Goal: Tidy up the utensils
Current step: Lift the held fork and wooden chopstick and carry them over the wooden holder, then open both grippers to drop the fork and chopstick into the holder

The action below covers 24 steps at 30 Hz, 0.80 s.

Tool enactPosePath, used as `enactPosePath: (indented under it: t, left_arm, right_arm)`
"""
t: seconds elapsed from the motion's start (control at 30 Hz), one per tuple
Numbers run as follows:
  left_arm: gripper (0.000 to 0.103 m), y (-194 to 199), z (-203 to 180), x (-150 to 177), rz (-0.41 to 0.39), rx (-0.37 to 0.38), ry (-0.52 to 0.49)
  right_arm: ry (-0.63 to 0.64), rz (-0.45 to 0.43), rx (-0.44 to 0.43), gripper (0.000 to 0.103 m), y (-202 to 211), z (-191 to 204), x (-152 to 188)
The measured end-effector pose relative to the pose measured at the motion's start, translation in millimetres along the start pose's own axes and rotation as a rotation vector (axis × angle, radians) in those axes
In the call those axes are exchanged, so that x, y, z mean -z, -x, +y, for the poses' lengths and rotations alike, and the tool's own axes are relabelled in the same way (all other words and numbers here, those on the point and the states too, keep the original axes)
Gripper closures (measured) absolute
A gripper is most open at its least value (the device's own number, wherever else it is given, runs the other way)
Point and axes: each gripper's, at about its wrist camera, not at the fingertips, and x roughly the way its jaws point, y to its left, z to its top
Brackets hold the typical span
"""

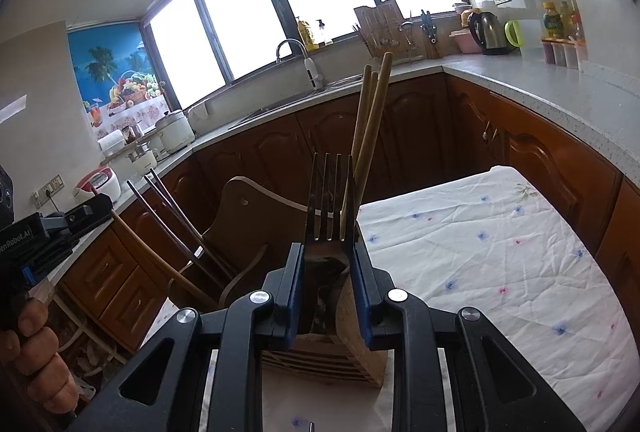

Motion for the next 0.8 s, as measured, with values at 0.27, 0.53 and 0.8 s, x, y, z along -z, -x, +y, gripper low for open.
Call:
enactPosePath:
  t: [0.27, 0.53, 0.8]
  left_arm:
    - [0.094, -0.1, -1.0, -0.6, 0.004, -0.008, 0.007]
    - [0.08, 2.1, -3.2, 2.7, 0.009, -0.015, 0.018]
    - [0.047, 19.0, -6.2, 9.1, 0.002, -0.017, 0.029]
  right_arm:
    - [-0.02, -0.003, -0.006, 0.076, 3.2, -1.6, -1.0]
    - [-0.034, -0.012, -0.003, 0.076, 9.9, -6.8, -1.5]
    - [-0.052, -0.027, -0.007, 0.065, 24.3, -6.4, -0.6]
